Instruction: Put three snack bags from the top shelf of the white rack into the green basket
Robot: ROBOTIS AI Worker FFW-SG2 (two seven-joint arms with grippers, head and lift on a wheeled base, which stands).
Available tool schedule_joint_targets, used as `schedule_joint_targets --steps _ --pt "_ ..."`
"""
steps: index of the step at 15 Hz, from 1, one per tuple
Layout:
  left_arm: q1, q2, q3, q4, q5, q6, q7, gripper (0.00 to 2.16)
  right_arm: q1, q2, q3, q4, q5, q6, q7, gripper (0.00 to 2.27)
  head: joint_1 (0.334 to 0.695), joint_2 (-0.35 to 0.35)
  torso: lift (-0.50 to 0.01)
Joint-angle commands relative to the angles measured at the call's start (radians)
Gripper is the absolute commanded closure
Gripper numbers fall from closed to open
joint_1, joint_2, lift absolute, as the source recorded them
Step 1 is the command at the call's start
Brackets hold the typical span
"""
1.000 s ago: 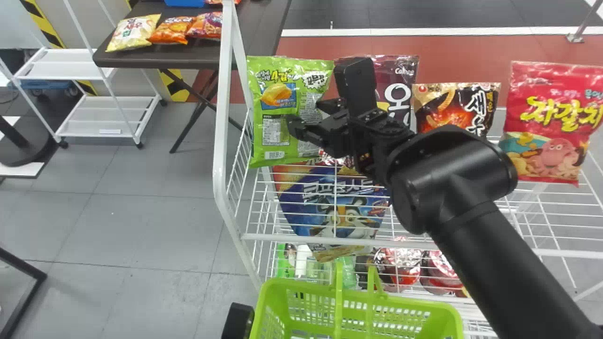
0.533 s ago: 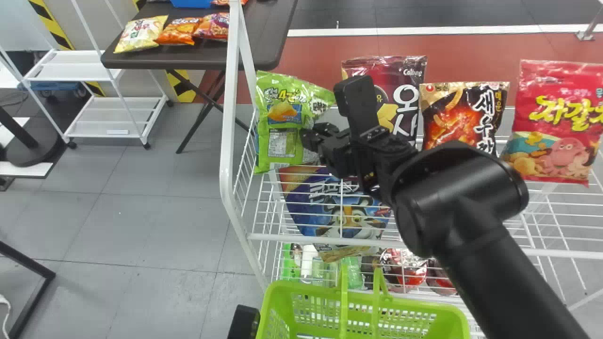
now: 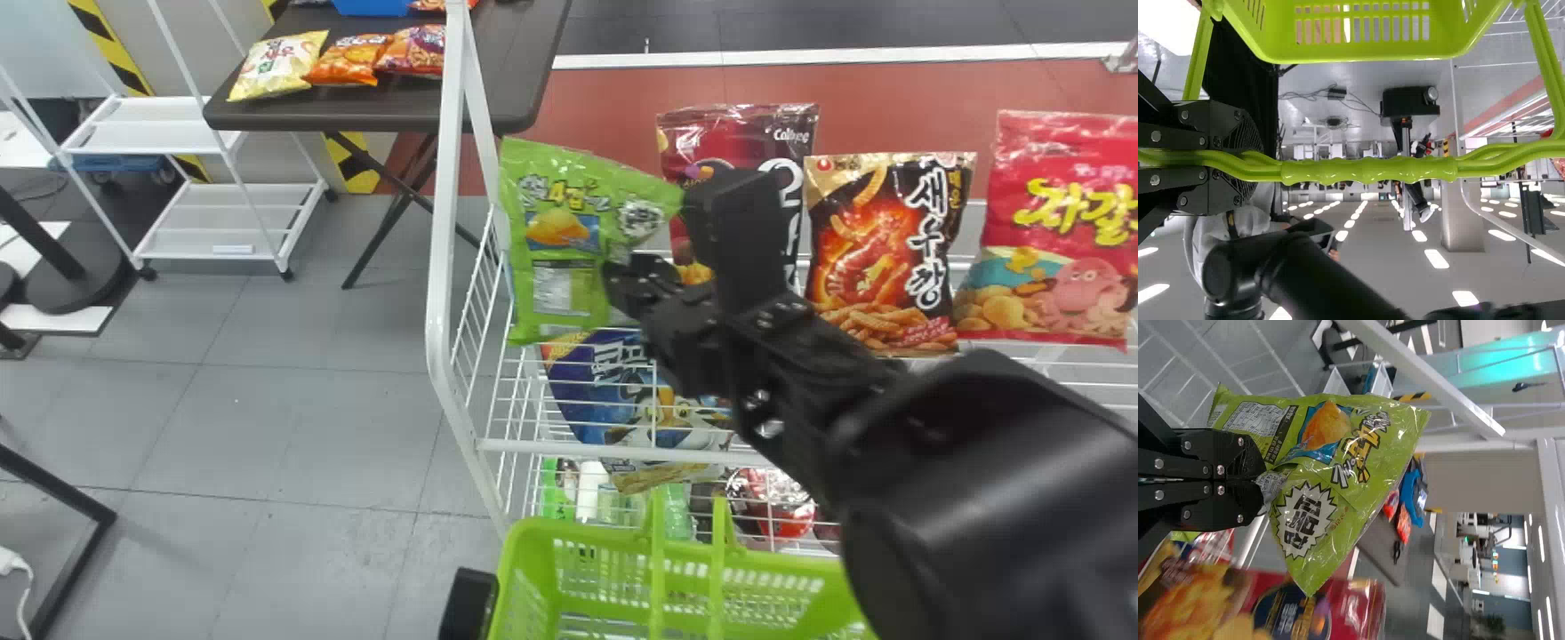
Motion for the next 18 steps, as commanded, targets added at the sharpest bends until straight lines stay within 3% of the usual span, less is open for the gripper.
schedule_joint_targets --steps 1,4,5,8,11,13,14,16,18 --pt "-0.008 -0.008 0.001 0.0 -0.007 -0.014 0.006 2.15 0.167 -0.076 -0.084 -0.237 0.024 0.099 -0.002 2.19 0.695 0.008 0.0" --pt "-0.014 -0.011 0.015 -0.002 -0.009 -0.017 0.012 2.15 0.414 -0.148 -0.221 -0.464 0.045 0.13 -0.002 2.19 0.695 -0.122 0.0" --pt "-0.014 -0.017 0.023 -0.006 -0.009 -0.017 0.013 2.15 0.497 -0.149 -0.27 -0.517 0.045 0.118 0.003 2.19 0.695 -0.218 0.0" --pt "0.023 -0.028 0.038 -0.035 -0.013 -0.017 0.029 2.15 0.635 -0.149 -0.374 -0.594 -0.007 0.185 0.052 2.19 0.695 -0.35 0.0" --pt "0.04 -0.039 0.035 -0.052 -0.019 -0.017 0.029 2.15 0.713 -0.122 -0.387 -0.623 -0.016 0.388 0.097 2.19 0.695 -0.35 0.0" --pt "0.049 -0.043 0.032 -0.058 -0.021 -0.032 0.029 2.15 0.752 -0.062 -0.387 -0.596 -0.022 0.391 0.164 2.19 0.695 -0.35 0.0" --pt "0.052 -0.043 0.029 -0.06 -0.021 -0.045 0.032 2.15 0.752 -0.059 -0.391 -0.568 -0.058 0.382 0.186 2.19 0.695 -0.35 0.0" --pt "0.052 -0.045 0.024 -0.06 -0.026 -0.045 0.035 2.15 0.756 -0.054 -0.468 -0.513 -0.24 0.363 0.221 2.19 0.695 -0.35 0.0" --pt "0.054 -0.045 0.023 -0.062 -0.026 -0.045 0.039 2.15 0.758 -0.043 -0.468 -0.482 -0.274 0.366 0.23 2.19 0.695 -0.35 0.0"
